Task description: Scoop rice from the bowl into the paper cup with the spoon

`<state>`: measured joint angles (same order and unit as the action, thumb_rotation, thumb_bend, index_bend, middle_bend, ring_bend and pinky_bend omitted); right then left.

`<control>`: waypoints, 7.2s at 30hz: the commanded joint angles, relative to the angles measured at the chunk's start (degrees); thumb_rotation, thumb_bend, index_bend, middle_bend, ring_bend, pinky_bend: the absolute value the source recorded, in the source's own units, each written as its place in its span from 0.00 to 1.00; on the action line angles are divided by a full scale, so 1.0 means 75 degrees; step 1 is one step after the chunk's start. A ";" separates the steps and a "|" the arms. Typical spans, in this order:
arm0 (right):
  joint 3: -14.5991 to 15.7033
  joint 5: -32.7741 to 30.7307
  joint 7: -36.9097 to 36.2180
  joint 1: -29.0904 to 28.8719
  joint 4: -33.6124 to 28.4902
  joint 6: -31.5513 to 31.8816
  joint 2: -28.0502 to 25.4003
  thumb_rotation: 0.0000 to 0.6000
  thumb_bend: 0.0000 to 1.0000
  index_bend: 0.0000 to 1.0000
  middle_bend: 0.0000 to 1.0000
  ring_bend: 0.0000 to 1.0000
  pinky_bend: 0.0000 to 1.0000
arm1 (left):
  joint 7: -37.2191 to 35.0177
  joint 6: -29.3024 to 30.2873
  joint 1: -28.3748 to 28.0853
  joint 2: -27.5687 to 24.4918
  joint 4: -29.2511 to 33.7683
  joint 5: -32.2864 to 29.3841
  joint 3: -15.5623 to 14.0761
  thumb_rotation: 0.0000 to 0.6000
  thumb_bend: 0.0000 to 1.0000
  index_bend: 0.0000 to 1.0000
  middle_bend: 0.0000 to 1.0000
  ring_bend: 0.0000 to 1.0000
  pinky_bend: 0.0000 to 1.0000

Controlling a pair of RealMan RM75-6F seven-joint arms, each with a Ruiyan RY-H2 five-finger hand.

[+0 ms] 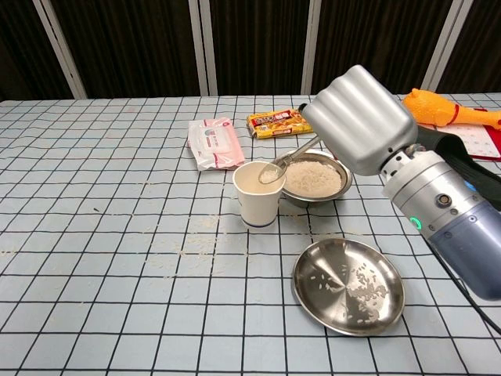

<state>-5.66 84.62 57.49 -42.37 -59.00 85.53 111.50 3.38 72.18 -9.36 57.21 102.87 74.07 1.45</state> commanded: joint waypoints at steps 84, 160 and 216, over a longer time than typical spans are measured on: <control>-0.0489 0.0394 -0.1418 0.1656 -0.2311 0.0499 -0.1675 1.00 0.57 0.65 0.89 1.00 1.00 | 0.0419 -0.0073 -0.0057 0.0029 0.0062 -0.0236 -0.0025 1.00 0.00 0.00 0.00 0.00 0.00; 0.0998 0.0056 -0.5236 0.4761 -0.4371 0.0992 -0.5380 1.00 0.34 0.00 0.00 0.01 0.37 | 0.0203 0.1109 0.0258 0.0588 -0.0832 0.1183 -0.0080 1.00 0.00 0.00 0.00 0.00 0.00; 0.0763 0.0001 -0.6679 0.5269 -0.4558 0.0291 -0.6297 1.00 0.21 0.00 0.00 0.00 0.20 | 0.0822 0.1806 0.0513 0.1178 -0.1305 0.1454 0.0064 1.00 0.00 0.00 0.00 0.00 0.00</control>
<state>0.08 84.62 7.38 -2.86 -93.17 87.72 64.27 9.57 85.74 -5.52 66.05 93.10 84.96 1.94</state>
